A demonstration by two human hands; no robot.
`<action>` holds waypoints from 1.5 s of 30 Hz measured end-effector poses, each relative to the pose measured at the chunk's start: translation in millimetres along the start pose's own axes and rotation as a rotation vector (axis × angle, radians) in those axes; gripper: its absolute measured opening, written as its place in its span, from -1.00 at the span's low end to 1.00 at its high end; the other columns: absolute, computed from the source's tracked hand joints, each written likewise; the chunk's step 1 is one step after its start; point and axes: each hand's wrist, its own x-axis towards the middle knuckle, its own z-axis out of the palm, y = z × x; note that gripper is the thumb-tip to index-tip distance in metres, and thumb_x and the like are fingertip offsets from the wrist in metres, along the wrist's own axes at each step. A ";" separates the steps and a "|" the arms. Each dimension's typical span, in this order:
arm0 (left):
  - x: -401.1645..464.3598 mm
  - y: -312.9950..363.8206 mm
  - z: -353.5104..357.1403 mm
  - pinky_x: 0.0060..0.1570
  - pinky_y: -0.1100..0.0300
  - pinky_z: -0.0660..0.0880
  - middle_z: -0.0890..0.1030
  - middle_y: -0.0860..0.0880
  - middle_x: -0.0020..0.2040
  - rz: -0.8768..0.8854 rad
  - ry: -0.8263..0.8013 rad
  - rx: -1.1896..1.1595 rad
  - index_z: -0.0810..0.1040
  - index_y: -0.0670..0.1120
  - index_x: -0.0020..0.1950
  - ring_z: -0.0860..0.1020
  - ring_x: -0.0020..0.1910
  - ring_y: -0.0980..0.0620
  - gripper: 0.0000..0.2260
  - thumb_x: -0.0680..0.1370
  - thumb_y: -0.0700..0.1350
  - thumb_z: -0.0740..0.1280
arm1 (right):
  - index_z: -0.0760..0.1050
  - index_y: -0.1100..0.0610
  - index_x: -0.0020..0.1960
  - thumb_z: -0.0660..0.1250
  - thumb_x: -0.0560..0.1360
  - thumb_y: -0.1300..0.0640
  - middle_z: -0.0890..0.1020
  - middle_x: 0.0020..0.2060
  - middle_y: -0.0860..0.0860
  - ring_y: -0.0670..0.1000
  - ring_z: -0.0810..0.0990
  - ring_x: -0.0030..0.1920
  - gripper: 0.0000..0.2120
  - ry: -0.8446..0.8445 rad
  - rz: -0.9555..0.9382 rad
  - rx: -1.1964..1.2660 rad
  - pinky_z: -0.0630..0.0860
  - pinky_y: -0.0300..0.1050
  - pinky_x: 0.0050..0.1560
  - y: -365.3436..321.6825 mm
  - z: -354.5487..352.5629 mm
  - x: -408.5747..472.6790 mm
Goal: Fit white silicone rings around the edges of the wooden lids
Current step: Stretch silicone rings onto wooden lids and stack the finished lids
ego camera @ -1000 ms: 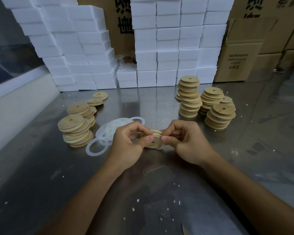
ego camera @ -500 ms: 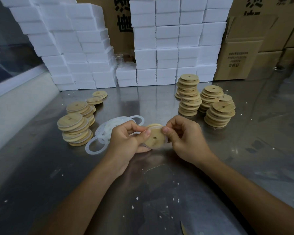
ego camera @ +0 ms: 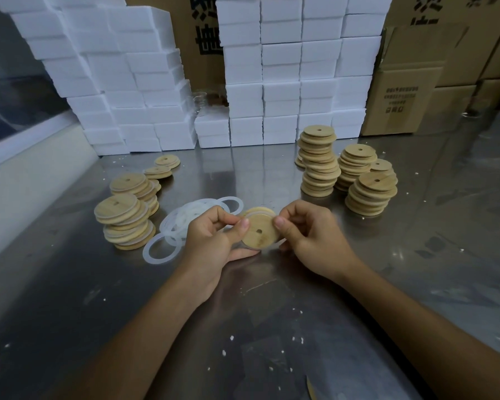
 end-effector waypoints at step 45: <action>17.4 46.8 -45.3 -0.34 0.18 0.60 0.60 -0.11 -0.42 0.357 0.587 -0.053 0.52 -0.21 -0.27 0.61 -0.44 0.00 -0.88 0.48 -0.30 0.29 | 0.58 0.12 -0.07 0.41 0.54 0.19 0.67 -0.21 -0.03 -0.04 0.68 -0.28 -0.98 0.131 0.011 -0.126 0.64 0.01 -0.19 -9.5 1.9 -5.1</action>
